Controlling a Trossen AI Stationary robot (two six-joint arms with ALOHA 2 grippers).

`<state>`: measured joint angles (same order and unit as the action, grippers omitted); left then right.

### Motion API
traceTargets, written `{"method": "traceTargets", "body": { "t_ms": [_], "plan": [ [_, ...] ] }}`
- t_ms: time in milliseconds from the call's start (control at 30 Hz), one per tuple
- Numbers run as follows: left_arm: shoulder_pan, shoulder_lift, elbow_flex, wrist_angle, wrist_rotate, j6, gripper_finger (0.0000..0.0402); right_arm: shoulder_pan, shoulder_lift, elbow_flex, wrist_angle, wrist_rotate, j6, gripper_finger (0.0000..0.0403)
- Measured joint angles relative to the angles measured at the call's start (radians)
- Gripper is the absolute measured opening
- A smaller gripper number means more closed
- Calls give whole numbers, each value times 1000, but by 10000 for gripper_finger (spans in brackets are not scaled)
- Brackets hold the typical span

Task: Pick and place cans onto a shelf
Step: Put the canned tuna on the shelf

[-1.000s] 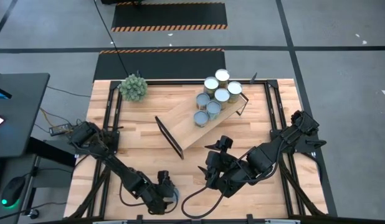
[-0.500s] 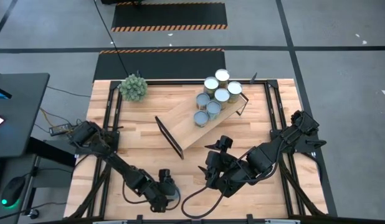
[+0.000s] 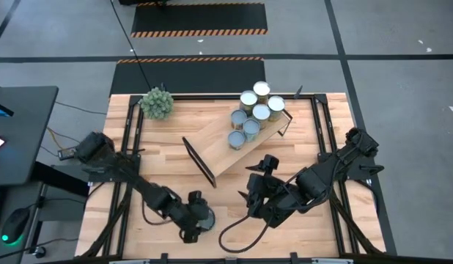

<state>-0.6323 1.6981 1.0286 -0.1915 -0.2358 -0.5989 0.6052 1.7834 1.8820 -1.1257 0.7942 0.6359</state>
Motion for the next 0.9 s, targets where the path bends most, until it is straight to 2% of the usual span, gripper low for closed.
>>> {"method": "traceTargets", "body": {
  "t_ms": [233,333,567,767,900],
  "plan": [
    [104,-174,60,-13,26,-16,293,-9,-58,0,-100,24,61,373],
    [167,-216,124,-82,26,25,293,-18,-68,0,-142,27,93,373],
    [348,-227,286,-304,70,184,293,-30,-69,0,-155,54,93,373],
    [510,-227,326,-431,146,335,293,-37,-88,0,-158,122,99,373],
    [596,-226,325,-524,168,460,293,-45,-103,0,-149,131,105,373]
  ]
}}
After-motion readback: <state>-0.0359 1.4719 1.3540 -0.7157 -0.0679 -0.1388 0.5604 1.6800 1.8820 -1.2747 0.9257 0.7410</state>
